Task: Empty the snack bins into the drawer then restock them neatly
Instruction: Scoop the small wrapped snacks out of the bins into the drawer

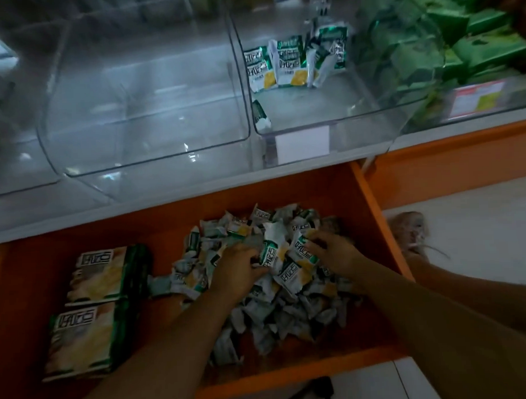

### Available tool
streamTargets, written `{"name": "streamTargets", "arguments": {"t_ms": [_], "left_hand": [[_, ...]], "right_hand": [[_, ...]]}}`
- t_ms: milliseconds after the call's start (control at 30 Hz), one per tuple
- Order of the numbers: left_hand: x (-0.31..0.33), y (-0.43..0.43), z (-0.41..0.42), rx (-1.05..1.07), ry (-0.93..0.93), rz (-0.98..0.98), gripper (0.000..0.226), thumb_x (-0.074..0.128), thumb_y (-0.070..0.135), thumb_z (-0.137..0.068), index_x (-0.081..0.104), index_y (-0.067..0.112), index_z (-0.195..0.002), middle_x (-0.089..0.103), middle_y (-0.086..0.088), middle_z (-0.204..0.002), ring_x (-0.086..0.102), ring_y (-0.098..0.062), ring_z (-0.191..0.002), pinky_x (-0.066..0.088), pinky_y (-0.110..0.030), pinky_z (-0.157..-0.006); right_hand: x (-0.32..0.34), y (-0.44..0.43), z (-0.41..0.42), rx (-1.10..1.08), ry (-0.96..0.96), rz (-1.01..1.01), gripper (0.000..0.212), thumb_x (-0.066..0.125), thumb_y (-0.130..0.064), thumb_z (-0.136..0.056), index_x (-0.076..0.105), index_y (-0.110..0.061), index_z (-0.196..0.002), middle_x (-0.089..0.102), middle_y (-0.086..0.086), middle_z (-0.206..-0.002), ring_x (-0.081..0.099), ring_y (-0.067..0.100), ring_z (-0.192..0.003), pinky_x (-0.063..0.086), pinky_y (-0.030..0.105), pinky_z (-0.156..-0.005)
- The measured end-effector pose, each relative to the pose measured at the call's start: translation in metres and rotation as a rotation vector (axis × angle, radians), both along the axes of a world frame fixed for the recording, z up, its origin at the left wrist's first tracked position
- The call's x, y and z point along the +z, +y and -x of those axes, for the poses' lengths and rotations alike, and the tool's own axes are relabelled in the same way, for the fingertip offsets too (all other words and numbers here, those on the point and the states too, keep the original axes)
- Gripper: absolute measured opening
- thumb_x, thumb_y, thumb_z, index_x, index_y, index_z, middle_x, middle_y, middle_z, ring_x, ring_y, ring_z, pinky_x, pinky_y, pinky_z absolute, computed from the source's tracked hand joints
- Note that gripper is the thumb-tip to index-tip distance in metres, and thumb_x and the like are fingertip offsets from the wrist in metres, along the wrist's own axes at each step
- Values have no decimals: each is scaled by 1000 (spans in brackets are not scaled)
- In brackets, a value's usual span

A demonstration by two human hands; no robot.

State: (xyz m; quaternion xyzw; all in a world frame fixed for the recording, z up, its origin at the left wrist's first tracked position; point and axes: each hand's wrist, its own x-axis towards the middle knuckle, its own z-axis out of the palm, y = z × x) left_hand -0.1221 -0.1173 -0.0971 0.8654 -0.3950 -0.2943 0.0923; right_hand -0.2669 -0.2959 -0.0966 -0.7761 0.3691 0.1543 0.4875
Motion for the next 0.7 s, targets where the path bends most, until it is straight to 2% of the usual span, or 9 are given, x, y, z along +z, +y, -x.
{"name": "streamTargets", "arguments": {"t_ms": [67, 100, 233, 300, 400, 467, 533, 600, 700], "left_hand": [[-12, 4, 1, -22, 5, -70, 47, 64, 49, -89, 65, 10, -115, 54, -12, -123, 51, -25, -108, 45, -34, -89], [-13, 5, 1, -16, 17, -85, 51, 62, 49, -91, 62, 9, -122, 51, -12, -129, 50, -26, -113, 44, -34, -93], [4, 4, -1, -29, 43, -60, 51, 63, 43, -92, 52, 19, -137, 46, -7, -140, 47, -24, -121, 43, -36, -101], [27, 2, -3, -75, 33, -22, 50, 64, 39, -93, 50, 22, -138, 44, -3, -142, 48, -21, -122, 42, -32, -101], [73, -1, -5, -130, 2, 90, 46, 62, 38, -94, 50, 26, -137, 46, 3, -138, 50, -15, -119, 43, -28, -98], [110, -1, -8, -112, 38, 227, 37, 61, 36, -94, 56, 29, -130, 52, 11, -124, 53, -3, -110, 44, -17, -90], [148, -1, -12, -72, 71, 382, 26, 65, 30, -93, 62, 33, -118, 58, 20, -109, 55, 8, -99, 42, -5, -79], [184, -7, -21, -49, 41, 537, 23, 67, 25, -91, 64, 38, -109, 63, 22, -103, 57, 10, -95, 44, -5, -78], [221, -31, -48, -73, -79, 697, 22, 66, 21, -91, 66, 35, -108, 62, 22, -104, 58, 7, -97, 47, -12, -83]], "right_hand": [[-13, 4, 2, 7, 21, 12, 48, 44, -36, -102, 40, -14, -144, 39, 10, -150, 46, 29, -129, 42, 41, -102], [-16, 4, 4, 7, 36, 20, 48, 43, -37, -102, 40, -14, -144, 41, 9, -149, 46, 29, -129, 42, 42, -103], [-12, -1, 12, 21, 39, 112, 45, 47, -41, -100, 46, -23, -142, 36, 5, -151, 47, 26, -127, 43, 39, -101], [1, -4, 16, 24, 4, 212, 40, 46, -41, -100, 51, -27, -138, 39, 7, -145, 50, 28, -115, 44, 39, -94], [38, -9, 16, -34, -140, 322, 34, 46, -40, -100, 58, -25, -127, 48, 8, -128, 51, 26, -109, 46, 37, -93], [75, -9, 12, -66, -298, 362, 23, 48, -39, -99, 61, -31, -117, 57, -1, -114, 56, 17, -100, 44, 27, -83], [116, -6, 6, -104, -452, 397, 20, 52, -36, -97, 64, -32, -112, 63, -9, -106, 59, 9, -95, 46, 25, -81], [154, -6, 1, -137, -584, 413, 20, 54, -31, -97, 67, -27, -111, 65, -13, -100, 60, 5, -93, 47, 21, -80], [197, -20, -14, -160, -731, 443, 18, 55, -30, -96, 68, -27, -109, 63, -21, -98, 60, -2, -90, 43, 8, -72]]}}
